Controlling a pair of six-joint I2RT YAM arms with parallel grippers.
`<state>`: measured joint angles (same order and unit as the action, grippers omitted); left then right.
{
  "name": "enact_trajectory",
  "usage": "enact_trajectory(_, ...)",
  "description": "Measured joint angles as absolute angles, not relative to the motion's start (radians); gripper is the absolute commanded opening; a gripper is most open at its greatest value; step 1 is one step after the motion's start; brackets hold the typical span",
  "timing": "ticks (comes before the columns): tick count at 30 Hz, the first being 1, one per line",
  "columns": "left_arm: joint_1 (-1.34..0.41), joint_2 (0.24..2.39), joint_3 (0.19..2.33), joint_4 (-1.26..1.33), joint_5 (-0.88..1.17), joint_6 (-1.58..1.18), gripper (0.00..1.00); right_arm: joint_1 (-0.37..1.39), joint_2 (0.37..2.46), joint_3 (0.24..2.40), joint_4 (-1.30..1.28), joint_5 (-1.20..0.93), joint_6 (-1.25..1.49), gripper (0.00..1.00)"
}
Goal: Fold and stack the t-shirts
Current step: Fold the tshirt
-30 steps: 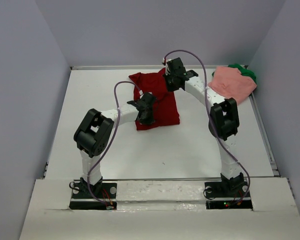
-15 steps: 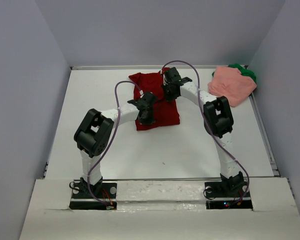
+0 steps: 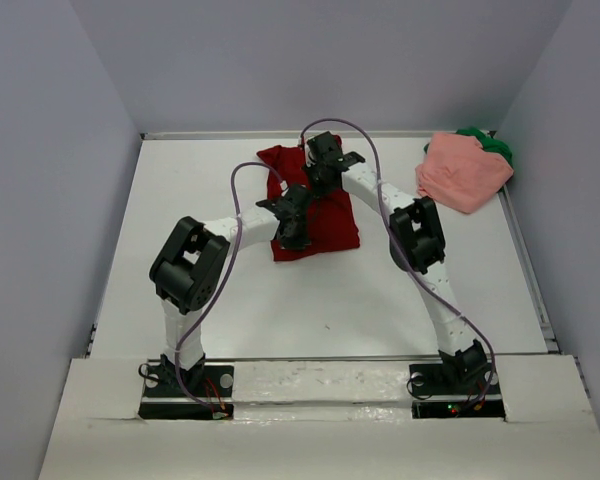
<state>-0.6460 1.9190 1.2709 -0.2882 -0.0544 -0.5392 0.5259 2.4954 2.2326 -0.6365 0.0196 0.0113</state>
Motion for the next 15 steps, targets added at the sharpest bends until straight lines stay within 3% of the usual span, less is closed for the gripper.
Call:
enact_trajectory(9,-0.646,1.925,1.271,-0.273,-0.044,-0.539,0.00,0.550,2.522,2.426,-0.671,0.043,-0.028,0.00)
enact_trajectory(15,-0.646,1.927,1.272,-0.267,-0.039,-0.539,0.00,0.549,2.520,2.407,-0.669,0.117,-0.052,0.00)
